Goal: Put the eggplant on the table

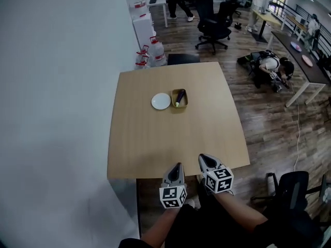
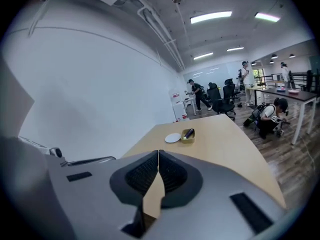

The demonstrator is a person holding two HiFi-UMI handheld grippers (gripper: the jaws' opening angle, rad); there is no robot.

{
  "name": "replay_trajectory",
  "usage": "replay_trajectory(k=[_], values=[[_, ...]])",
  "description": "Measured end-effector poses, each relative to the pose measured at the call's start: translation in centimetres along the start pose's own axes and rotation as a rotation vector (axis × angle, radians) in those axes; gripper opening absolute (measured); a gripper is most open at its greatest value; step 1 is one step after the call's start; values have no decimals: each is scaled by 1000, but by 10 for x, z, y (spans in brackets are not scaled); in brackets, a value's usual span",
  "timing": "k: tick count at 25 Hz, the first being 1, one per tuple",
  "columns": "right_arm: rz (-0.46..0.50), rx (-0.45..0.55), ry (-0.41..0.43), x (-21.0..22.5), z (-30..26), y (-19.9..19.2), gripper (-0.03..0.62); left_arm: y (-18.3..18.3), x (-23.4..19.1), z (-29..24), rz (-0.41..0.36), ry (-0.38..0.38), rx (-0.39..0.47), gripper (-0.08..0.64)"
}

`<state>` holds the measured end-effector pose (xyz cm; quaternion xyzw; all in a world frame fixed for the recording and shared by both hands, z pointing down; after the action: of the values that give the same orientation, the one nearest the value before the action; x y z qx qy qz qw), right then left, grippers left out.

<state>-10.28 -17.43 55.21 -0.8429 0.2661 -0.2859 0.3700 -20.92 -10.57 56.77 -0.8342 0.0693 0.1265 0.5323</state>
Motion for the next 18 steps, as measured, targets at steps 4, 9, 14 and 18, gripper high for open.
replay_trajectory(k=[4,9,14,18], values=[[29,13,-12,-12,25,-17,63,-8,26,19,-18,-55,20,15],[81,50,7,-33,66,-31,61,-14,52,62,-31,-45,46,15],[89,85,5,-33,105,-52,60,-23,72,85,-37,-2,56,15],[95,112,10,-25,150,-70,61,-40,115,107,-82,30,47,15]])
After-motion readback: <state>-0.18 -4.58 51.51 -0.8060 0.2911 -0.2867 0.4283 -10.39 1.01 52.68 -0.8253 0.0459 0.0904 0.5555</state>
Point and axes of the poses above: the fingertips, and each gripper's own axes: z backward along the fingers, x to its right, y out of its top, the point moved 3 cm from there along z, backward along the fingers, and after that the axes turned 9 degrees about -x, right-handed, at the moved point
